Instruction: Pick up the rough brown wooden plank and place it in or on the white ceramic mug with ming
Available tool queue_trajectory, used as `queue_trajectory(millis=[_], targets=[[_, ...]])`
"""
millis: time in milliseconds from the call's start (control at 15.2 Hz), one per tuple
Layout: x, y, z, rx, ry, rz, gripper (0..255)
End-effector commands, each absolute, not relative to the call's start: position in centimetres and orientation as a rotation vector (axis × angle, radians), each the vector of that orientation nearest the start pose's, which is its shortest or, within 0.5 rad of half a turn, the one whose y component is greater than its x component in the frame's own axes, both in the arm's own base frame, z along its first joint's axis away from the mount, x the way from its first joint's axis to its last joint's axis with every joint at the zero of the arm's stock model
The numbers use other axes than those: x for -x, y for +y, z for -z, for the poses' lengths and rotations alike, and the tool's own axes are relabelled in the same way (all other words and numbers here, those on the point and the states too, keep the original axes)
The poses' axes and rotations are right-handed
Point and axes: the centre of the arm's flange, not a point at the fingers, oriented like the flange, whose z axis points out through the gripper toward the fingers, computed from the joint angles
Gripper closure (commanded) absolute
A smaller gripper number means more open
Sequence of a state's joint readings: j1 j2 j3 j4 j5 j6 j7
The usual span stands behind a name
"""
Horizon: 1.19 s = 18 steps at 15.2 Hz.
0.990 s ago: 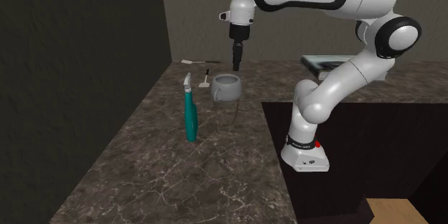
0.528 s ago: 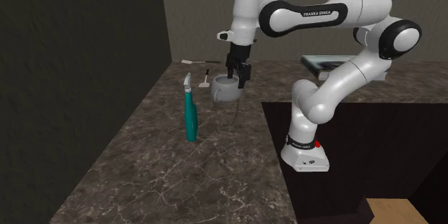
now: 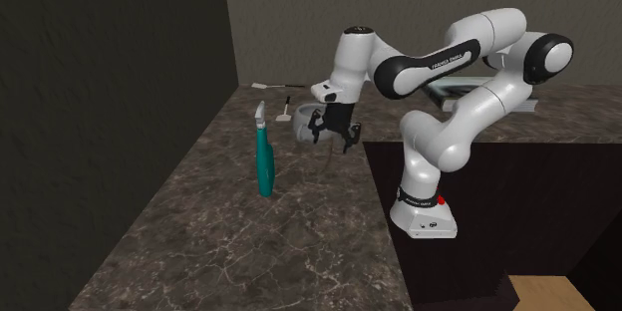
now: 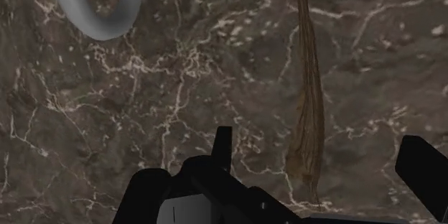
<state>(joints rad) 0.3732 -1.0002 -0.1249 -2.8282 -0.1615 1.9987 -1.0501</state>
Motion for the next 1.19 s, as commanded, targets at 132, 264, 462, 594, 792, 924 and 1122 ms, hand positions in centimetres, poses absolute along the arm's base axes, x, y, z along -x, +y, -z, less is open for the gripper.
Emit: queue_trajectory(millis=[132, 264, 462, 594, 792, 924, 1122], targets=[[-27.0, 6.0, -43.5, 2.387, -2.203, 0.234, 0], [-27.2, 6.1, -42.4, 2.387, -2.203, 0.234, 0], [-27.5, 6.1, -41.1, 2.387, -2.203, 0.234, 0], [-27.5, 6.1, -41.1, 2.387, -2.203, 0.234, 0], [-27.5, 6.1, -41.1, 2.387, -2.203, 0.234, 0], [-27.5, 6.1, -41.1, 2.387, -2.203, 0.234, 0], [-27.5, 6.1, -41.1, 2.387, -2.203, 0.234, 255]])
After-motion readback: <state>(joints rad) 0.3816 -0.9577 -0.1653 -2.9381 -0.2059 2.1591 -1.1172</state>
